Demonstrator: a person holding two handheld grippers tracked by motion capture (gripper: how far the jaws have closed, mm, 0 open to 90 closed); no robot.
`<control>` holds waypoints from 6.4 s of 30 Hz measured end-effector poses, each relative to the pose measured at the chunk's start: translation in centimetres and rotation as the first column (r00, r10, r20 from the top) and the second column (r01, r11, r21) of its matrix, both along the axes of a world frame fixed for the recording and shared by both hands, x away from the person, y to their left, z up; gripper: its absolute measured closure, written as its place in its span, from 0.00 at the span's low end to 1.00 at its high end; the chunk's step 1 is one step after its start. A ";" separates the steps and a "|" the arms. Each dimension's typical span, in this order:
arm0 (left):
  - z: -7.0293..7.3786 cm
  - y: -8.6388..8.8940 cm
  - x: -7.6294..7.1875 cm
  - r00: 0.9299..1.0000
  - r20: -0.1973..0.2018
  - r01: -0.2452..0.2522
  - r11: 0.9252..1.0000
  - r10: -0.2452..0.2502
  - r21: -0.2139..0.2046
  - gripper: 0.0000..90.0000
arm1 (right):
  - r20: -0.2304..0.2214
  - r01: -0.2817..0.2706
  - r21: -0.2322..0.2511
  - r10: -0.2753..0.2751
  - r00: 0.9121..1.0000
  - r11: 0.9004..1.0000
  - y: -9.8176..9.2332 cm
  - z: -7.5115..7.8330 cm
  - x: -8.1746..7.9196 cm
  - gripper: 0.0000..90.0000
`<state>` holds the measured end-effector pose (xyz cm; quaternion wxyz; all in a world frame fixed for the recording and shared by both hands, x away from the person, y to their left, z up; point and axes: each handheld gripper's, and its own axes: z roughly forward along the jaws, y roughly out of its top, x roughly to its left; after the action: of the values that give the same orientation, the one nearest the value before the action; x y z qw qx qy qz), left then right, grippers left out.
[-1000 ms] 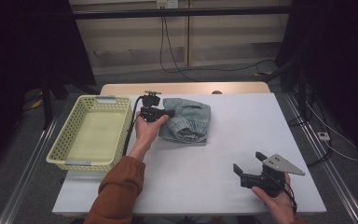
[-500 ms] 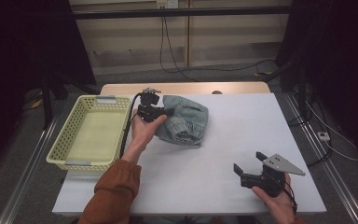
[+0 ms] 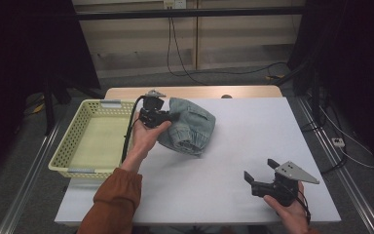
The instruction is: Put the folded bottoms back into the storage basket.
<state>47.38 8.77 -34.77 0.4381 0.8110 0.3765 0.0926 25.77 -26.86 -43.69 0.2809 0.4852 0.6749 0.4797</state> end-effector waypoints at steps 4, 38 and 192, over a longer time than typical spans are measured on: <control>0.5 0.3 -0.4 1.000 0.020 0.000 1.000 0.000 -0.003 0.85 | 0.002 0.002 0.003 -0.002 1.000 1.000 0.0 0.0 0.0 0.06; 4.4 4.3 -3.3 0.986 0.150 -0.069 0.997 0.072 -0.026 0.85 | 0.018 -0.030 0.004 0.029 0.999 1.000 0.3 0.2 -0.1 0.04; 5.0 23.6 -7.1 0.896 0.112 -0.433 0.901 0.429 0.016 0.85 | 0.027 -0.042 -0.001 0.042 0.999 0.999 0.6 0.2 -0.2 0.04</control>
<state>40.25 32.37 -29.77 0.4097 0.7102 0.5209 0.2375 25.53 -26.30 -43.44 0.2799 0.4644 0.6813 0.4917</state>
